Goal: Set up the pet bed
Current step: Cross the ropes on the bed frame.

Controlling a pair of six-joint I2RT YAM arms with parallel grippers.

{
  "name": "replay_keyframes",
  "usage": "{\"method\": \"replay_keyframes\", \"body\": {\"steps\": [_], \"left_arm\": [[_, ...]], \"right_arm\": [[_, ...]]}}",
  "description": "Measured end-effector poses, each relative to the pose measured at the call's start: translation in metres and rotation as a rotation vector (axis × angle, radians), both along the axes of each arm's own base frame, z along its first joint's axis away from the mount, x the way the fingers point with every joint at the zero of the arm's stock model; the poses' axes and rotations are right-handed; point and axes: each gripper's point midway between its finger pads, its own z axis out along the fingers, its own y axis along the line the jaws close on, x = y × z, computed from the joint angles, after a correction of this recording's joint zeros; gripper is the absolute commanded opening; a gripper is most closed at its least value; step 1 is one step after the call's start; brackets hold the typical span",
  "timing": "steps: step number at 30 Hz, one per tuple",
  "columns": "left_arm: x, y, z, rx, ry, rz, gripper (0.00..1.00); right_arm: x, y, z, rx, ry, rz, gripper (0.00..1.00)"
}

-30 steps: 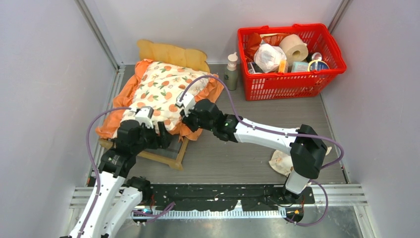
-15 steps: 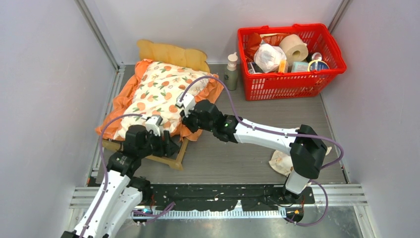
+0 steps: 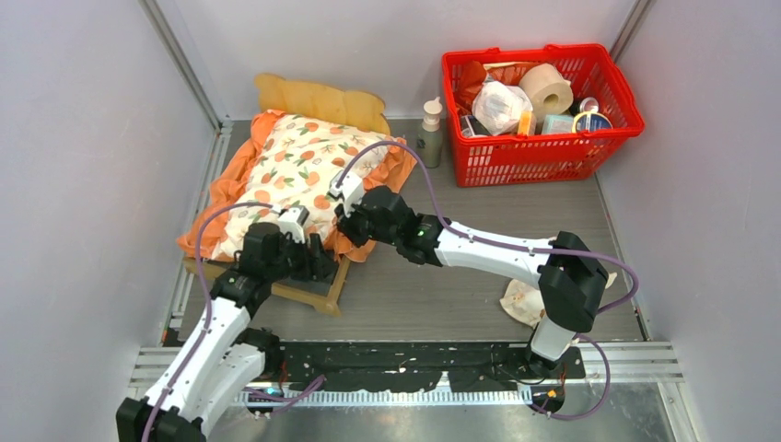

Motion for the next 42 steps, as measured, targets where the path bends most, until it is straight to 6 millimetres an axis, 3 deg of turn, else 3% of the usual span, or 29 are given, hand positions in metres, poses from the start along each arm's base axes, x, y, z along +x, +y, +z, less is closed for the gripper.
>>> {"method": "replay_keyframes", "body": {"steps": [10, 18, 29, 32, 37, 42], "left_arm": [[0.020, -0.001, -0.013, 0.032, 0.005, 0.009, 0.48], [0.021, -0.006, -0.019, 0.042, -0.009, -0.025, 0.55], [0.022, -0.013, -0.015, 0.032, -0.035, -0.056, 0.54], [0.024, -0.015, -0.017, 0.033, -0.031, -0.061, 0.43], [0.025, -0.025, -0.013, 0.019, -0.049, -0.092, 0.03], [0.025, -0.024, -0.010, 0.046, -0.060, -0.091, 0.00]], "right_arm": [[-0.006, 0.001, 0.001, 0.024, 0.006, 0.025, 0.08], [-0.008, 0.001, -0.001, 0.030, 0.010, 0.032, 0.08], [-0.009, 0.002, -0.001, 0.041, 0.009, 0.036, 0.09], [-0.009, 0.002, -0.002, 0.042, 0.009, 0.037, 0.08], [-0.009, 0.001, -0.004, 0.042, 0.009, 0.037, 0.08], [-0.010, 0.001, -0.004, 0.050, 0.012, 0.034, 0.11]]}}
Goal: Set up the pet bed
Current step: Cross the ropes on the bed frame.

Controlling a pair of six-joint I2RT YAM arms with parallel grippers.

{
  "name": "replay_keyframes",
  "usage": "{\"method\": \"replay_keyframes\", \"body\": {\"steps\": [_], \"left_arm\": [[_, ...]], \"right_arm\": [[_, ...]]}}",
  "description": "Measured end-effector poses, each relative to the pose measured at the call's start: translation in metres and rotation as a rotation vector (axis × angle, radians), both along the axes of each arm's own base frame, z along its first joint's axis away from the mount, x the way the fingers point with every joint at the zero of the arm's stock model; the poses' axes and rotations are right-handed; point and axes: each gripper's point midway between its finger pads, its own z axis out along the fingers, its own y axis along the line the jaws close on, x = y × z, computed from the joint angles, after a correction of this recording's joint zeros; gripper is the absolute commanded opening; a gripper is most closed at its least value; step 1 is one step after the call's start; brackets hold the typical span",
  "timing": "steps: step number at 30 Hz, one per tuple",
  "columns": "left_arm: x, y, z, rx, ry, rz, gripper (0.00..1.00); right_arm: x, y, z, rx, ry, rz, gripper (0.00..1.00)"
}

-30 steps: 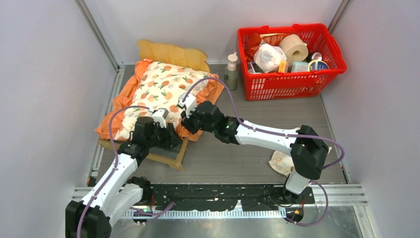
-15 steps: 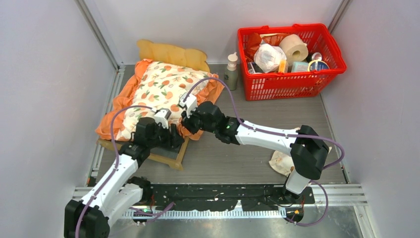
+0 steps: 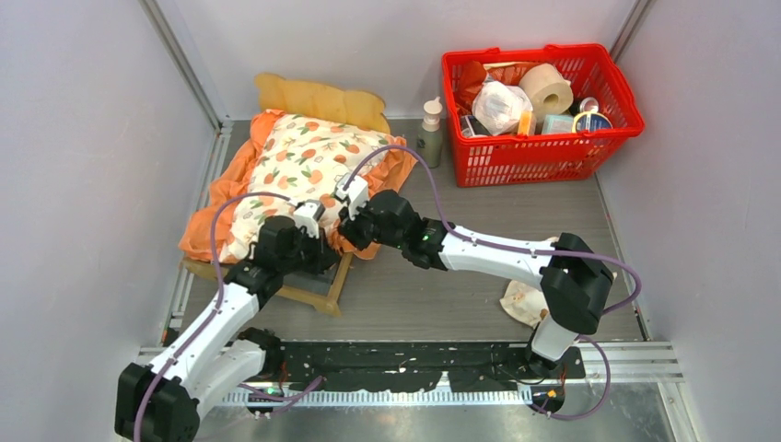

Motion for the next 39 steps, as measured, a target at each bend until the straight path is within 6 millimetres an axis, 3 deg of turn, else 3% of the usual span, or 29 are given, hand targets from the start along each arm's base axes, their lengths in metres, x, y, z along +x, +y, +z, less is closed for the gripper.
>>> {"method": "replay_keyframes", "body": {"steps": [5, 11, 18, 21, 25, 30, 34, 37, 39], "left_arm": [[-0.008, 0.013, -0.002, 0.043, 0.019, 0.042, 0.00], [-0.017, 0.022, 0.012, 0.037, -0.019, 0.082, 0.00], [-0.024, 0.023, 0.017, 0.013, -0.010, 0.094, 0.00], [-0.026, 0.021, 0.016, -0.005, 0.008, 0.095, 0.00], [-0.029, 0.019, 0.013, -0.009, 0.037, 0.089, 0.00], [-0.033, 0.018, 0.009, -0.014, 0.070, 0.092, 0.00], [-0.034, 0.018, 0.010, -0.017, 0.074, 0.095, 0.00], [-0.036, 0.019, 0.010, -0.011, 0.086, 0.096, 0.00], [-0.036, 0.019, 0.012, -0.010, 0.088, 0.096, 0.00]], "right_arm": [[-0.001, -0.001, -0.001, 0.008, 0.013, -0.005, 0.14], [-0.002, -0.001, -0.001, 0.015, 0.026, -0.011, 0.21], [-0.003, -0.001, -0.002, 0.026, 0.052, -0.020, 0.56], [-0.005, -0.004, -0.004, 0.021, 0.080, -0.034, 0.65], [-0.016, -0.024, -0.003, 0.015, 0.126, -0.069, 0.76], [-0.038, -0.057, 0.008, 0.071, 0.170, -0.100, 0.77], [-0.049, -0.077, 0.003, 0.103, 0.197, -0.128, 0.67], [-0.055, -0.085, -0.014, 0.133, 0.218, -0.141, 0.64], [-0.060, -0.092, -0.038, 0.170, 0.217, -0.141, 0.64]]}}
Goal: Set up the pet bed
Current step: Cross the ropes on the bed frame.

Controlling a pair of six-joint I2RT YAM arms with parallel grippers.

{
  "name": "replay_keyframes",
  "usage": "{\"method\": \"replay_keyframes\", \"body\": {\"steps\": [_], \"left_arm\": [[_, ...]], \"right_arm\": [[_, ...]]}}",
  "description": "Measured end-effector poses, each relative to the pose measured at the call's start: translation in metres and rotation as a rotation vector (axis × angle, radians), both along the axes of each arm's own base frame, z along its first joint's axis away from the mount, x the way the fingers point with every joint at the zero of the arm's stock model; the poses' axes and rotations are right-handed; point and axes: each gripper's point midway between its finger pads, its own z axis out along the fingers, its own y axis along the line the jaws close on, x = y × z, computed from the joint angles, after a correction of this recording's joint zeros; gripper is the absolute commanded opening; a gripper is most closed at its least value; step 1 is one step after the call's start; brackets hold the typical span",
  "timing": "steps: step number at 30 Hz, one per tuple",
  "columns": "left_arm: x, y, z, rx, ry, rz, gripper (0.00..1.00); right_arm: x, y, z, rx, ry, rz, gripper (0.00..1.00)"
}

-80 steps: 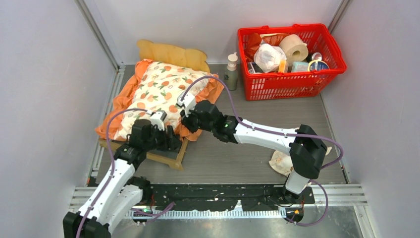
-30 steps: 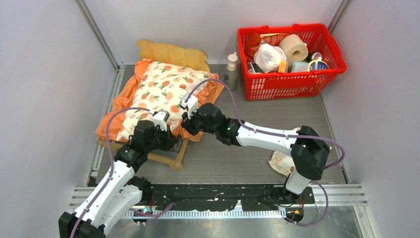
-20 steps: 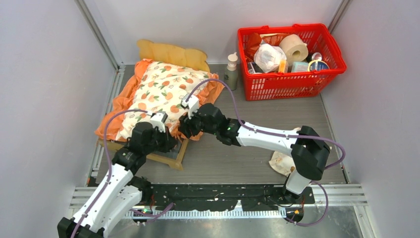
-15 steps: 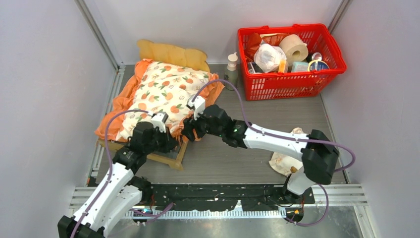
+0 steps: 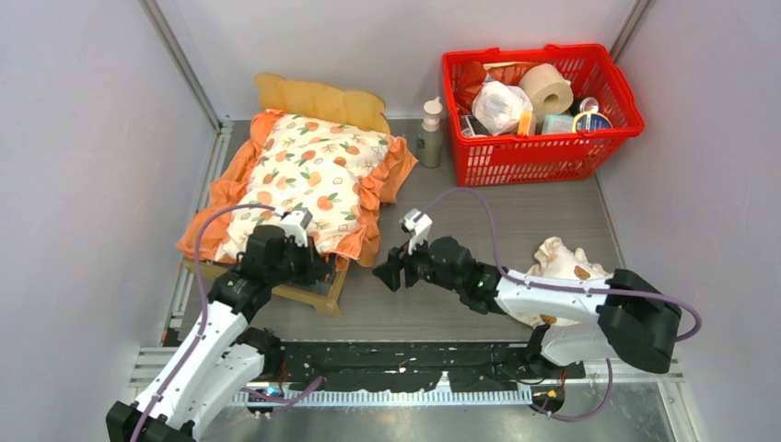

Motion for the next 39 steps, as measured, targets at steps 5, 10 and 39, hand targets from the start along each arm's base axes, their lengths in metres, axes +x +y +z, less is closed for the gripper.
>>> {"method": "replay_keyframes", "body": {"steps": [5, 10, 39], "left_arm": [[-0.001, 0.000, 0.003, -0.001, 0.008, 0.002, 0.00], [-0.005, 0.001, 0.000, -0.004, 0.035, 0.008, 0.00], [-0.016, 0.002, 0.004, -0.011, 0.084, 0.011, 0.00]], "right_arm": [[-0.017, -0.010, -0.076, -0.035, -0.018, 0.031, 0.63], [-0.025, 0.016, -0.098, 0.005, -0.117, 0.097, 0.60], [0.012, 0.097, -0.134, 0.036, -0.388, -0.022, 0.57]]}}
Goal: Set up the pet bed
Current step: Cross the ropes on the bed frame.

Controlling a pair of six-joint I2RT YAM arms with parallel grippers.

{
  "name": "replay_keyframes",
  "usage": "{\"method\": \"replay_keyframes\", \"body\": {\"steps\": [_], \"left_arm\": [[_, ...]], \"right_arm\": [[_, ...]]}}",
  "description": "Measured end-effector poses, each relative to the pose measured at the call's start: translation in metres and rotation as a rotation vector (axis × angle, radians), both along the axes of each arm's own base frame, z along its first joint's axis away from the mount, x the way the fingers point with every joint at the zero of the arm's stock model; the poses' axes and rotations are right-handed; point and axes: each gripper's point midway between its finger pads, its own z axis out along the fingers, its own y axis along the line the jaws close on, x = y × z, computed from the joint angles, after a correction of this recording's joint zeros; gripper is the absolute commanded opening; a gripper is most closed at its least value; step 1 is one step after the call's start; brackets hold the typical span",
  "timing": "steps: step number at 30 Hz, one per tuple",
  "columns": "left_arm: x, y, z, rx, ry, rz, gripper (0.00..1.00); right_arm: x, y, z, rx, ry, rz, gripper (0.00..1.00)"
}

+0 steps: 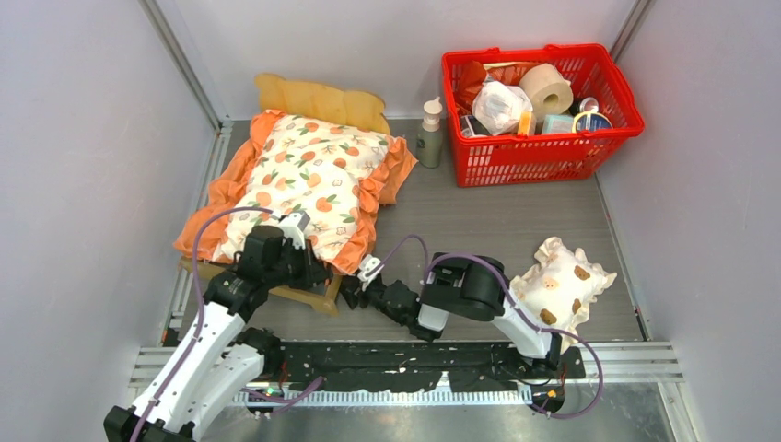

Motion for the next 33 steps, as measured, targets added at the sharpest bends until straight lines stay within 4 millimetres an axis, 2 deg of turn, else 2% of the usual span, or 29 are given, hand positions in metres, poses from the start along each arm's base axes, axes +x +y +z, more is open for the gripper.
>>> {"method": "replay_keyframes", "body": {"steps": [3, 5, 6, 8, 9, 13, 15, 19, 22, 33], "left_arm": [[0.000, 0.000, 0.000, 0.000, 0.000, 0.001, 0.00], [0.000, 0.000, 0.000, -0.001, 0.001, 0.002, 0.00], [0.000, 0.000, 0.000, -0.002, 0.001, 0.003, 0.00], [0.000, 0.000, 0.000, -0.004, 0.003, 0.005, 0.00], [-0.001, 0.000, 0.000, -0.005, 0.004, 0.006, 0.00], [-0.003, 0.001, 0.002, -0.007, 0.009, 0.010, 0.00], [-0.004, 0.001, 0.006, -0.009, 0.009, 0.014, 0.00], [-0.005, 0.000, 0.019, -0.025, 0.012, 0.024, 0.00], [-0.008, -0.002, 0.025, -0.043, 0.022, 0.019, 0.00], [-0.034, 0.000, 0.012, -0.037, 0.147, 0.000, 0.00]], "right_arm": [[0.003, 0.003, 0.000, 0.002, -0.009, -0.015, 0.51], [0.006, 0.005, 0.000, 0.004, -0.014, -0.024, 0.39], [0.007, 0.005, 0.000, 0.002, -0.018, -0.028, 0.25], [0.009, 0.006, -0.001, -0.001, -0.025, -0.036, 0.08], [0.010, 0.005, -0.001, -0.002, -0.027, -0.041, 0.07], [0.011, 0.002, -0.002, -0.008, -0.024, -0.052, 0.05], [0.005, -0.008, 0.000, -0.016, -0.013, -0.048, 0.05], [-0.017, -0.034, 0.009, -0.017, 0.028, -0.027, 0.05], [-0.036, -0.045, 0.024, 0.013, 0.052, 0.000, 0.05], [-0.093, -0.067, 0.066, 0.092, 0.115, 0.078, 0.05]]}}
